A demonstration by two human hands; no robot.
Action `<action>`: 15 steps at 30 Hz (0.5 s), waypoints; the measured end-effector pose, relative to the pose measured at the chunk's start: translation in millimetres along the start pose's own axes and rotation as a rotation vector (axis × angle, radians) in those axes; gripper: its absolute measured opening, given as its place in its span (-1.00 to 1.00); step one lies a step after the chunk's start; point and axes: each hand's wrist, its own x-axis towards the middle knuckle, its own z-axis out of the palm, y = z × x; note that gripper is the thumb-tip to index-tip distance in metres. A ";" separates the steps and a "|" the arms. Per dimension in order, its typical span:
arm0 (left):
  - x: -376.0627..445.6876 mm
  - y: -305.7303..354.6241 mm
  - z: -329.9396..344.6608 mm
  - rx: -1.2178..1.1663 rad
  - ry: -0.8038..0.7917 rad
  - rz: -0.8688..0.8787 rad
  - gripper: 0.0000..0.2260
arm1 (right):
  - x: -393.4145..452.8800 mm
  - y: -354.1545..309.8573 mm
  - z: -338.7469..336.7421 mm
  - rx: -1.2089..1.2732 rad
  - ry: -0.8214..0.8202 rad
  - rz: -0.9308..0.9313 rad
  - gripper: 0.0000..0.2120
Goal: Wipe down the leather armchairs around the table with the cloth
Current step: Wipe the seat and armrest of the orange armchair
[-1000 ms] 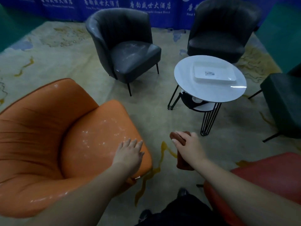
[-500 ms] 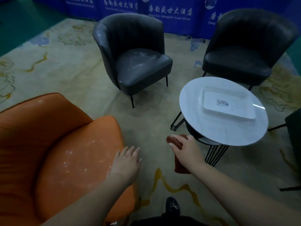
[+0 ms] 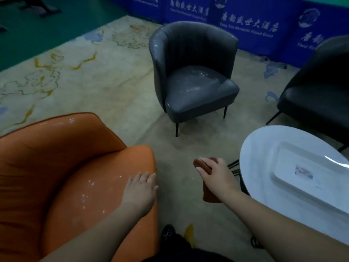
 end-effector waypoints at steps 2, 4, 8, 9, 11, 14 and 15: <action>20.3 -10.7 -12.3 -0.002 0.000 -0.022 -0.52 | 26.6 -14.5 1.7 -0.010 0.007 -0.022 -0.60; 35.5 -21.8 -21.6 0.005 0.005 -0.055 -0.52 | 51.4 -31.0 6.8 -0.002 0.018 -0.074 -0.61; 56.0 -42.2 -33.5 -0.029 -0.004 -0.133 -0.52 | 100.1 -59.9 21.5 -0.008 -0.063 -0.129 -0.62; 59.4 -47.2 -34.5 -0.036 -0.004 -0.165 -0.52 | 112.0 -67.6 26.0 -0.027 -0.091 -0.146 -0.62; 66.8 -58.6 -34.8 -0.072 -0.014 -0.232 -0.52 | 137.5 -83.1 36.1 -0.075 -0.125 -0.202 -0.62; 76.9 -76.9 -33.5 -0.137 -0.013 -0.364 -0.52 | 180.5 -110.0 52.2 -0.120 -0.204 -0.319 -0.61; 79.0 -83.4 -34.0 -0.163 -0.009 -0.414 -0.52 | 194.2 -120.5 58.4 -0.137 -0.244 -0.363 -0.61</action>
